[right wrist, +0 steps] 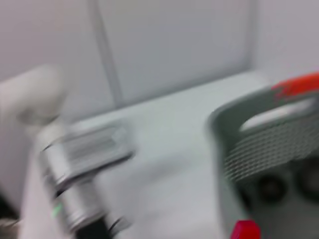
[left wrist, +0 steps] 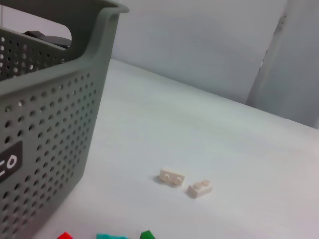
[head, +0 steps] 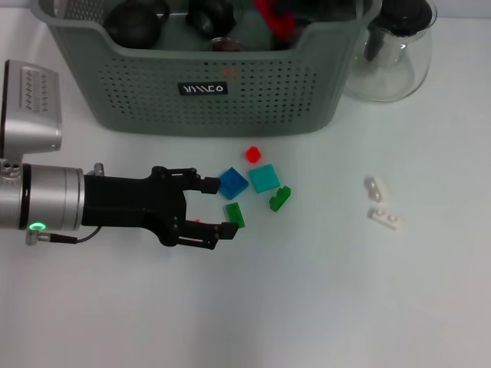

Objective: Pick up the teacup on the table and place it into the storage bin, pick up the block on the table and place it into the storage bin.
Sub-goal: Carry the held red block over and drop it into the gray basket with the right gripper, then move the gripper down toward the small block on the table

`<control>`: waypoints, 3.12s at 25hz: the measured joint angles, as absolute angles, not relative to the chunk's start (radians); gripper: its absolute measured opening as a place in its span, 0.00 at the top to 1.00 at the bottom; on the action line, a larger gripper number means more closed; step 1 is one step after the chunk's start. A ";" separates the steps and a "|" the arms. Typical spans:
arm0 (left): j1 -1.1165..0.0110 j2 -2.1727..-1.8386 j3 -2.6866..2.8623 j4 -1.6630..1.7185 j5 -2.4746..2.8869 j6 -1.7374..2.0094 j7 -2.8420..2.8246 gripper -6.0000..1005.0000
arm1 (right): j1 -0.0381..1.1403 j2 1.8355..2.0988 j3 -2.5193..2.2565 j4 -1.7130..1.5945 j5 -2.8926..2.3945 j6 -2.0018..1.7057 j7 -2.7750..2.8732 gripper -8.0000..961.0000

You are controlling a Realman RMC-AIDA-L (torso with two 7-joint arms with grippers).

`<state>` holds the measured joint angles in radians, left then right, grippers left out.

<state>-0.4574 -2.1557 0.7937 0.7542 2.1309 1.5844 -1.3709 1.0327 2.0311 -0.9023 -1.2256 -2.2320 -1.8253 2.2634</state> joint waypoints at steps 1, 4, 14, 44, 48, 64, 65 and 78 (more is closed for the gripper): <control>-0.459 -2.156 0.794 0.755 2.135 1.585 -1.370 0.16 | 1.060 2.027 -0.911 -1.204 -2.244 -1.773 2.283 0.88; -0.463 -2.155 0.797 0.756 2.140 1.586 -1.370 0.16 | 1.153 2.015 -0.942 -1.095 -2.318 -1.626 2.311 0.88; -0.468 -2.154 0.800 0.756 2.141 1.587 -1.356 0.16 | 1.349 2.045 -1.046 -0.641 -2.500 -1.163 2.247 0.89; -0.471 -2.156 0.808 0.756 2.140 1.620 -1.356 0.16 | 1.195 2.098 -1.223 -0.748 -2.478 -1.001 2.261 0.42; -0.471 -2.155 0.806 0.756 2.140 1.628 -1.356 0.16 | 1.069 2.088 -1.209 -1.028 -2.345 -1.211 2.255 0.22; -0.471 -2.154 0.799 0.768 2.137 1.638 -1.347 0.16 | 0.714 2.019 -1.096 -1.340 -2.096 -1.980 2.172 0.14; -0.471 -2.154 0.800 0.768 2.135 1.638 -1.347 0.16 | 0.702 2.012 -1.110 -1.324 -2.133 -1.979 2.178 0.14; -0.474 -2.154 0.799 0.770 2.131 1.638 -1.335 0.16 | 0.809 2.090 -1.083 -1.116 -2.689 -1.811 2.417 0.14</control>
<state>-0.4739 -2.1537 0.7992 0.7701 2.1306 1.6378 -1.3347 0.8089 2.0905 -1.0833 -1.1164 -2.6889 -1.8110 2.4170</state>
